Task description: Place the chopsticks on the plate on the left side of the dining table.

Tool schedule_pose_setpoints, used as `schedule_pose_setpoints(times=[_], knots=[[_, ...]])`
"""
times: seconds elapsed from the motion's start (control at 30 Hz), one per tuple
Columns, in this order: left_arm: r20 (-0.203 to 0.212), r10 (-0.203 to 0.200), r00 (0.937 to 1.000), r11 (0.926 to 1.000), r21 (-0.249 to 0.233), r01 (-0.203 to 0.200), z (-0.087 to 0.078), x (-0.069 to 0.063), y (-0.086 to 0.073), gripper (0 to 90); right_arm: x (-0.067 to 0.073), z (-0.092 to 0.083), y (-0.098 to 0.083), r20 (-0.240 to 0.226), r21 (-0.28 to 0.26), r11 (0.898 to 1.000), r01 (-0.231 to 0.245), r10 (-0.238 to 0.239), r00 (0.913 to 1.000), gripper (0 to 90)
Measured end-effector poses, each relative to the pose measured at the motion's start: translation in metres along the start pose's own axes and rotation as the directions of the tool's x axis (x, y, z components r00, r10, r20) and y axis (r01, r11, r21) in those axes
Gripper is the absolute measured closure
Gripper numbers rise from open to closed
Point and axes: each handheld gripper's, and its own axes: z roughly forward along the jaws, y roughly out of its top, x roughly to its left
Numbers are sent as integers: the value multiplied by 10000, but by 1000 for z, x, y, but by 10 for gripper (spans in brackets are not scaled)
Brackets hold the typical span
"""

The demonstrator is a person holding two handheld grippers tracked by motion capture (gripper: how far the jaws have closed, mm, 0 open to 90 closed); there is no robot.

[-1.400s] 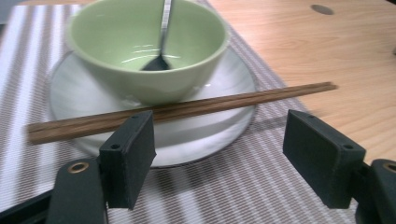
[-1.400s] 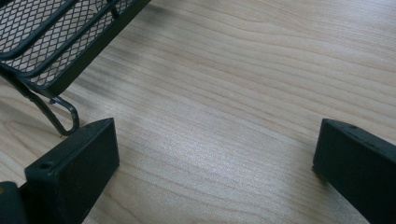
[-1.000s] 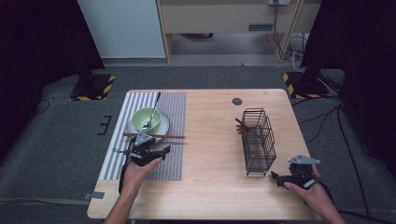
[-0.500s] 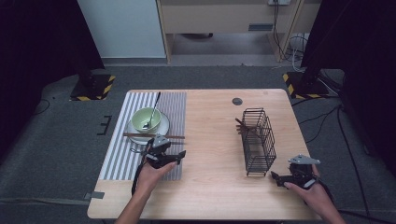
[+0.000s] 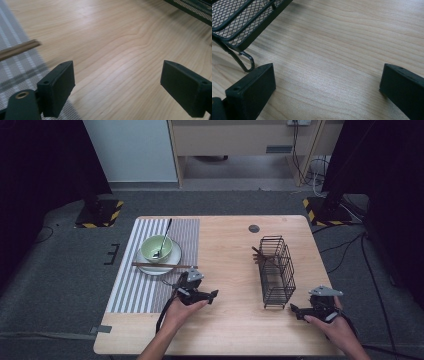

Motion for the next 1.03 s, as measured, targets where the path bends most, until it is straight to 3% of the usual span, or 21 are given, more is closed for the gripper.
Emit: schedule_pose_setpoints(times=[0.27, 0.5, 0.63, 0.8, 1.03], knots=[[295, 233, 9993, 9997, 110, -236, 17, -20, 5, 97, 0, 0, 0, -12, -7, 10000, 1, -1, 10000, 4], [112, 122, 9999, 9992, 385, -127, 37, -27, 6, 96, 0, 0, 0, -21, 2, 10000, 22, -22, 10000, 4], [-109, 276, 9996, 9981, 546, -269, 47, -31, 7, 96, 0, 0, 0, -8, -10, 10000, 1, -1, 10000, 4], [-444, 788, 9959, 9948, 686, -756, 52, -34, 5, 90, 0, 0, 0, -14, -4, 10000, -2, 2, 10000, 4], [-500, 1036, 9934, 9917, 821, -993, 54, -36, 5, 72, 0, 0, 0, -8, -6, 10000, -9, 9, 10000, 4]])
